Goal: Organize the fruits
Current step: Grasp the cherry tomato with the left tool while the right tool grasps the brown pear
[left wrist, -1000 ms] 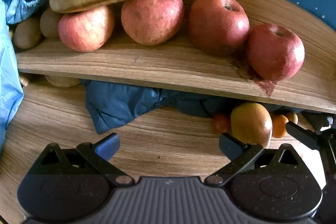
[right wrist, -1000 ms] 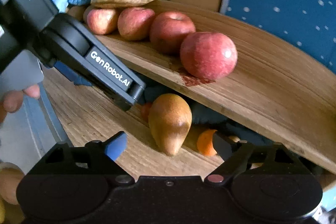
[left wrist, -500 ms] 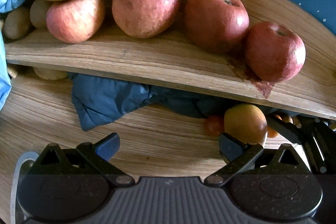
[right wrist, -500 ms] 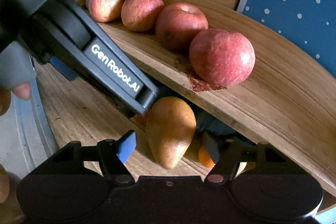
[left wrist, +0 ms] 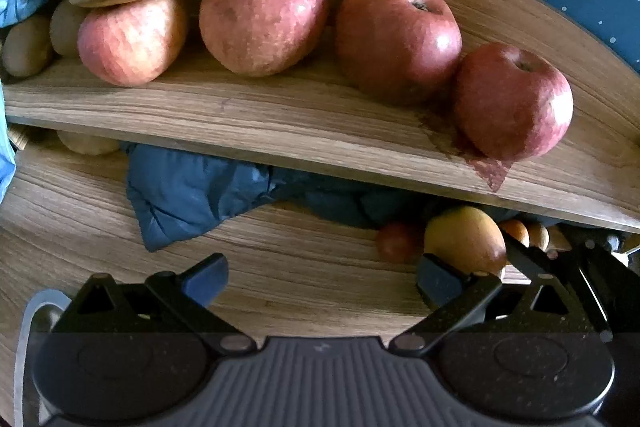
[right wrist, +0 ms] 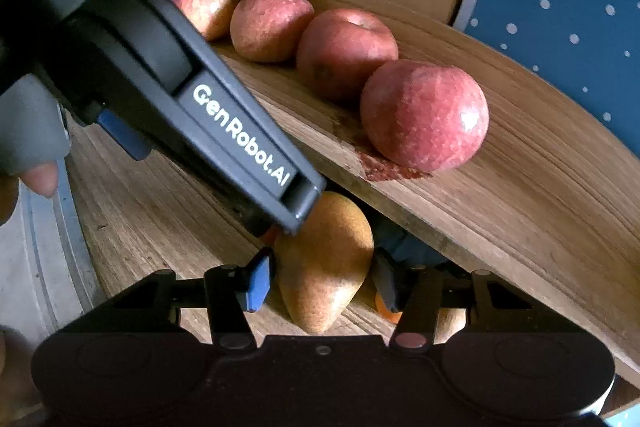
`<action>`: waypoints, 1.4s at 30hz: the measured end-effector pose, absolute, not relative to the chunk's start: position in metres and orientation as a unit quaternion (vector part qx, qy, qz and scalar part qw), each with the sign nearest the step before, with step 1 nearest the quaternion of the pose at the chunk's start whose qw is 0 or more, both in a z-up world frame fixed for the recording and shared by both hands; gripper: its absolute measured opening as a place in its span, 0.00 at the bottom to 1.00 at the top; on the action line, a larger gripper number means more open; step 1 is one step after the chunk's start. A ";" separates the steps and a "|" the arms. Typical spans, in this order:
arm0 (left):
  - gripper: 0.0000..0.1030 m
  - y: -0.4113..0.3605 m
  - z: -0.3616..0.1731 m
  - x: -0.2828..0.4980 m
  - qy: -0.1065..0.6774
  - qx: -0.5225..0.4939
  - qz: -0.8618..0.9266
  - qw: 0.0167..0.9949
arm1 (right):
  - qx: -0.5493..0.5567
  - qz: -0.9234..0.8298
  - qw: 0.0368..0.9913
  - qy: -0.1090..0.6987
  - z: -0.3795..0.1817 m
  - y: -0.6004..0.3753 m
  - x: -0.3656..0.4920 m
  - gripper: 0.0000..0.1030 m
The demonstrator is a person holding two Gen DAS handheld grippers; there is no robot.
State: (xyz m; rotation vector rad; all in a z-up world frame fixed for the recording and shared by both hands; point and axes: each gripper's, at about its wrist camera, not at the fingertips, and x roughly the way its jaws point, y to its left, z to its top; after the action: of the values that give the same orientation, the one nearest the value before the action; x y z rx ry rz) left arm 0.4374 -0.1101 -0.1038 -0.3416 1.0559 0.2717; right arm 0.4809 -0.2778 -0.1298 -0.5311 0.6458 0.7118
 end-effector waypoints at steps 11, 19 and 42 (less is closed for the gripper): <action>0.92 -0.134 -0.113 0.456 0.498 -0.164 0.109 0.844 | -0.232 0.320 0.857 0.331 -0.123 -0.302 0.460 0.53; 0.76 -0.149 -0.117 0.464 0.496 -0.165 0.102 0.846 | -0.219 0.308 0.860 0.344 -0.120 -0.315 0.453 0.53; 0.24 -0.170 -0.123 0.464 0.478 -0.152 0.094 0.860 | -0.191 0.299 0.868 0.348 -0.120 -0.316 0.459 0.53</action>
State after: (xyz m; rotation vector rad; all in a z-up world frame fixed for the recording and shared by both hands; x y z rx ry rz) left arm 0.4640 -0.1699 -0.1231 -0.3190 1.0025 0.1969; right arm 0.4587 -0.3165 -0.1196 -0.4006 0.7291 0.6261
